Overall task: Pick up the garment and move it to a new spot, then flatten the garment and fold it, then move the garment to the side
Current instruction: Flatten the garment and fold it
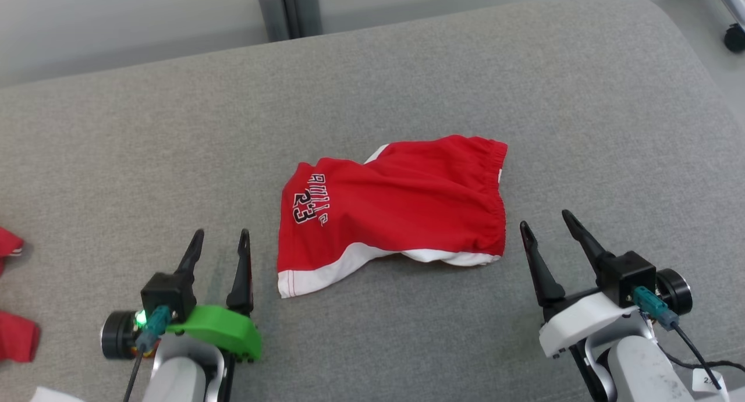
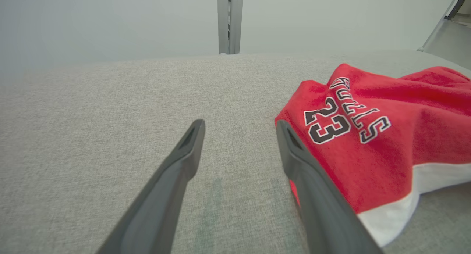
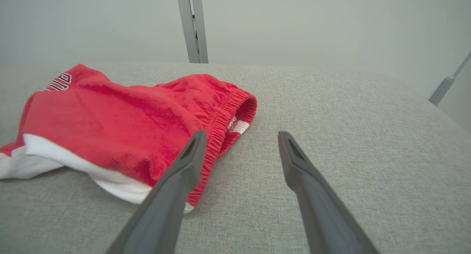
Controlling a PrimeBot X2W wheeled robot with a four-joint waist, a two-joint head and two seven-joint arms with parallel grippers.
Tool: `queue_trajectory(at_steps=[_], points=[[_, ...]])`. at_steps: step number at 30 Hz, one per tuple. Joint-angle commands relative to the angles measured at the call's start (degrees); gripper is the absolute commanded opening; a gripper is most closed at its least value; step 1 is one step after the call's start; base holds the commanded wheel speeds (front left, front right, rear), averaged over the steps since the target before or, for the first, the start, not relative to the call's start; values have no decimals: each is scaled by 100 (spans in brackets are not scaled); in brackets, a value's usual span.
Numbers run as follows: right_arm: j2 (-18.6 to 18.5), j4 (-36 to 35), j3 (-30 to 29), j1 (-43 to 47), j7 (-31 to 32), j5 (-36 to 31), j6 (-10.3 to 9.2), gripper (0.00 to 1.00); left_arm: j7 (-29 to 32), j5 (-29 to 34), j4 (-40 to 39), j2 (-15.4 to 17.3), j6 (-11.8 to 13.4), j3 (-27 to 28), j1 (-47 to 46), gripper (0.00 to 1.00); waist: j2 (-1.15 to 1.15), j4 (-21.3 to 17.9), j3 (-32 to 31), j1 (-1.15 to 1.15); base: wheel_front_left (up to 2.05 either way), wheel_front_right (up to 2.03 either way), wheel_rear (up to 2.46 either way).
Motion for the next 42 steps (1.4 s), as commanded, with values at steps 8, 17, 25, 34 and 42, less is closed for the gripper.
queue_trajectory(at_steps=[8, 17, 25, 34, 42], points=[[-19, 277, 122, 274, -12, 111, -8, 100, -5, 296, -278, -185, -175, 407, 875, 100, 0, 429, -451, 0, 0, 0, 0], [-22, 883, 35, -282, -12, 467, -8, 100, -5, 483, -439, -237, -307, 377, 762, 100, 0, 749, -192, 0, 0, 0, 0], [-22, 1553, -138, -604, -12, 663, -8, 47, -5, 376, -525, -242, -355, 191, 597, 100, 0, 959, -69, 0, 0, 0, 0], [-21, 1328, -376, -860, -12, 424, -8, 0, -5, 327, -612, -242, -368, 131, 586, 100, 0, 1054, 96, 0, 0, 0, 0], [-70, 1779, -787, -1674, -12, -494, -8, 0, -5, 281, -585, -241, -376, -96, 383, 100, 0, 1261, 394, 0, 0, 0, 0]])
